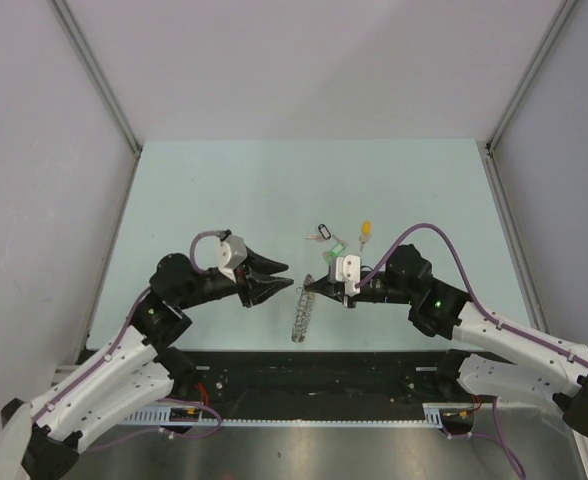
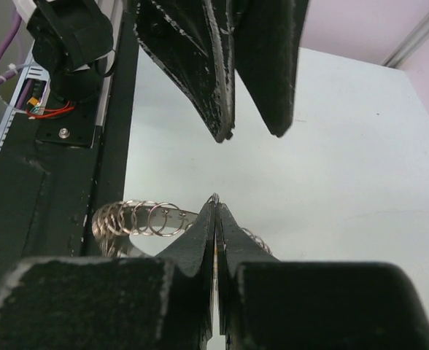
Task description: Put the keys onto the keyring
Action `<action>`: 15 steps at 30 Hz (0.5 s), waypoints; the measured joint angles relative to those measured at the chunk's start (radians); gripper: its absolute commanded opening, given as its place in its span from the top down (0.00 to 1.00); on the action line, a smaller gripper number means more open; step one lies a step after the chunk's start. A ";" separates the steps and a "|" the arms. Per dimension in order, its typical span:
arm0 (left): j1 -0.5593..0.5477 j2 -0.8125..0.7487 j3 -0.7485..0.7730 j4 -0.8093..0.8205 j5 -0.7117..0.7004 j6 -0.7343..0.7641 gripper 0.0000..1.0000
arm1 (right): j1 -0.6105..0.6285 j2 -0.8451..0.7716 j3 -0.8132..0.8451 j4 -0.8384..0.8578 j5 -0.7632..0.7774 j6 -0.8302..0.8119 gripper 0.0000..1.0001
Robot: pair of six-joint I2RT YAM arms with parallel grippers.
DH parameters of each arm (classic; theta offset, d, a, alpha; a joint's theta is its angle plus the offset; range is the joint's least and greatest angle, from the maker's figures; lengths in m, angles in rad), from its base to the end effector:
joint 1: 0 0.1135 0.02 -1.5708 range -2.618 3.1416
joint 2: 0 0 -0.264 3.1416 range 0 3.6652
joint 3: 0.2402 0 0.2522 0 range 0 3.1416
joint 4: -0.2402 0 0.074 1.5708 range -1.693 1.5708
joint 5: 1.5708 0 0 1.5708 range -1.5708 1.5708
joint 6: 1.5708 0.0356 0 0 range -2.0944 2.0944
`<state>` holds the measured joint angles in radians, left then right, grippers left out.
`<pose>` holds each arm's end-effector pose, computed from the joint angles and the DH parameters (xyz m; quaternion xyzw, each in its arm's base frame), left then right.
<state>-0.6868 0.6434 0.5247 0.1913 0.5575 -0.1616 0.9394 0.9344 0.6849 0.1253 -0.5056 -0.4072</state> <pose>0.1141 -0.1180 0.3100 0.3645 0.5799 -0.4605 0.5645 0.1157 0.1875 0.3104 -0.5820 0.4642 0.3494 0.5690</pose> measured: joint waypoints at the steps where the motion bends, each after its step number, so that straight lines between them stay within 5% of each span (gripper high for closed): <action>1: 0.001 0.021 0.025 -0.038 0.021 0.026 0.53 | 0.000 0.000 0.000 -0.005 -0.005 -0.006 1.00; 5: 0.002 0.118 0.135 -0.176 0.103 0.136 0.49 | -0.001 0.000 0.000 -0.035 -0.026 -0.021 1.00; 15: 0.003 0.323 0.295 -0.496 0.273 0.420 0.58 | -0.001 0.000 0.000 -0.070 -0.055 -0.039 1.00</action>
<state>-0.6842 0.9665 0.8196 -0.3042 0.8307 0.2588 0.9386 0.9348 0.6849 0.0555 -0.5606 -0.4465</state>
